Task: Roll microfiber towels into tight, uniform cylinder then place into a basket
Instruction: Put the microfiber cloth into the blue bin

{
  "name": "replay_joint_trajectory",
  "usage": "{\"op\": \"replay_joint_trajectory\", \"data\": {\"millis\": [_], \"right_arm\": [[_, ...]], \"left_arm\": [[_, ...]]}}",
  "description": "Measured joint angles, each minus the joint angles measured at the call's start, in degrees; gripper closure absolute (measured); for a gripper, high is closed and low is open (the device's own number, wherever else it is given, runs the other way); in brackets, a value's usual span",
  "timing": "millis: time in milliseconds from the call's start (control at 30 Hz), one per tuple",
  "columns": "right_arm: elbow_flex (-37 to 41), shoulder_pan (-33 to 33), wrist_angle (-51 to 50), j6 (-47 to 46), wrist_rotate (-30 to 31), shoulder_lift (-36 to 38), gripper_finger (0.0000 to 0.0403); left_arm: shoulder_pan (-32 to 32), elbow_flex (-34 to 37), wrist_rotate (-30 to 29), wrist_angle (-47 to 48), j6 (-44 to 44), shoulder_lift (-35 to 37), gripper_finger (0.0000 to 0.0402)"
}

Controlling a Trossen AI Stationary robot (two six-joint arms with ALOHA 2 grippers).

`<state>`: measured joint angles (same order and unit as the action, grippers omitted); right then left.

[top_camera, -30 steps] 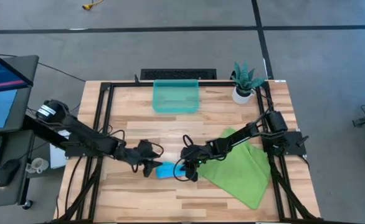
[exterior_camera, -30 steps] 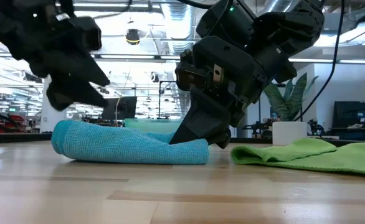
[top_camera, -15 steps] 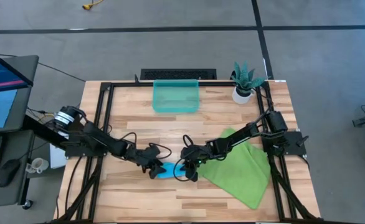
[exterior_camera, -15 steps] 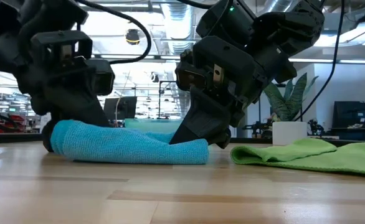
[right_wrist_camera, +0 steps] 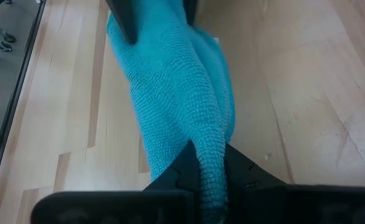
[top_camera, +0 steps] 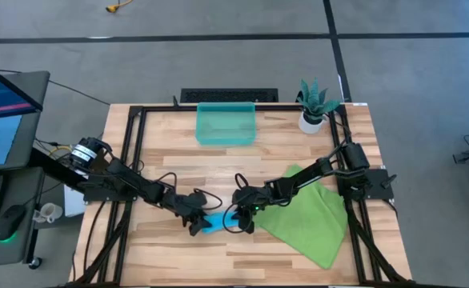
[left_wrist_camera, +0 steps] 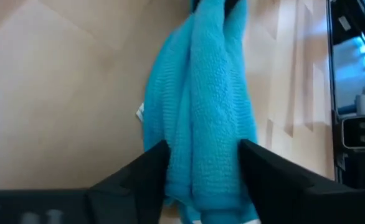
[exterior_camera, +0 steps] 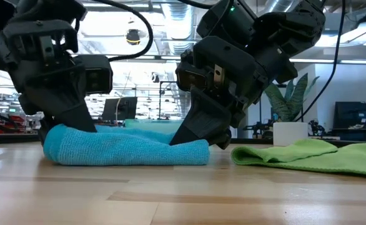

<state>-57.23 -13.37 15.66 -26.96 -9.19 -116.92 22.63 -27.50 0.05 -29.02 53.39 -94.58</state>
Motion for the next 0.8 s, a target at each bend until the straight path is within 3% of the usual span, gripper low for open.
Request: {"op": "replay_joint_trajectory", "data": {"millis": [333, 600, 800], "right_arm": [[0.0, 0.0, 0.0, 0.0, 0.2, 0.2, 0.0360], [0.3, 0.8, -2.2, 4.5, 0.9, 5.2, 0.0374], [0.2, 5.2, -5.5, 8.0, 1.1, 9.8, 0.0374]], "left_arm": [[-0.5, -2.4, 1.4, 0.7, -2.8, 1.0, 0.0380], [-6.3, -2.5, 1.5, 11.9, -8.3, 9.3, 0.0363], [-13.8, -2.5, 4.9, 16.9, -16.5, 17.1, 0.0380]]}}
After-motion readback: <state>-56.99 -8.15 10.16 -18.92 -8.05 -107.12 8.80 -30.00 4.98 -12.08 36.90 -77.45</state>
